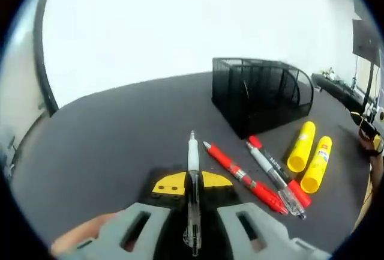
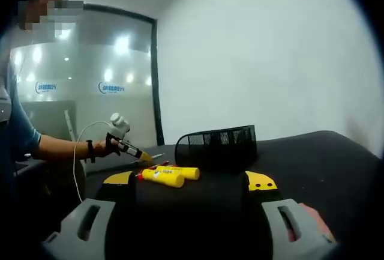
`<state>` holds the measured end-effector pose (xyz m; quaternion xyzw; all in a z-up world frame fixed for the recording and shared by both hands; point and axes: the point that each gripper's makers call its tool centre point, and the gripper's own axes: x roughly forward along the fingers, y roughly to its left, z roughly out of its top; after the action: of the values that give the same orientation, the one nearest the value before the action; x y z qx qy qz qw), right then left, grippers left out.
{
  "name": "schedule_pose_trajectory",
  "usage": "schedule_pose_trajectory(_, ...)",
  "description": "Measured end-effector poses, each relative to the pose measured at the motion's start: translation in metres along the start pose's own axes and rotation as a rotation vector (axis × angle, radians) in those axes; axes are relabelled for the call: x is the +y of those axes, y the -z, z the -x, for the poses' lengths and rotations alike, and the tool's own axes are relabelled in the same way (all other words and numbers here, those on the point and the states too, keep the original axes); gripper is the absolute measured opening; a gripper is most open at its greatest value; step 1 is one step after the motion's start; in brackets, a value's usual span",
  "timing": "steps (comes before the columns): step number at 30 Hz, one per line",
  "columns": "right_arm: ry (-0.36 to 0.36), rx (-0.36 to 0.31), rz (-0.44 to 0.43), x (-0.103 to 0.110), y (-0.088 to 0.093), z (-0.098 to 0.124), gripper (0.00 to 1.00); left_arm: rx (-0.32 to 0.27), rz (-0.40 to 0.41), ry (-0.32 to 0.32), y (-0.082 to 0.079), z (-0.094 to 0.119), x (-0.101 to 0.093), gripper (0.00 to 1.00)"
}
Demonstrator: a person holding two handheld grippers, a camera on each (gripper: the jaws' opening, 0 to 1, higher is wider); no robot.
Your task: Pick up pens and glue sticks and place them into the holder.
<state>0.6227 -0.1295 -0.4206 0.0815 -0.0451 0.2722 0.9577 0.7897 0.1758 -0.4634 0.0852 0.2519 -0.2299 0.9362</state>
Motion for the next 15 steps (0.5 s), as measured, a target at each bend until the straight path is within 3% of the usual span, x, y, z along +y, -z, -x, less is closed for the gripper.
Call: schedule_pose_trajectory(15,0.005,0.027,0.0,0.001,0.005,-0.001,0.68,-0.202,0.026,0.04,-0.035,0.045,-0.023,0.08)
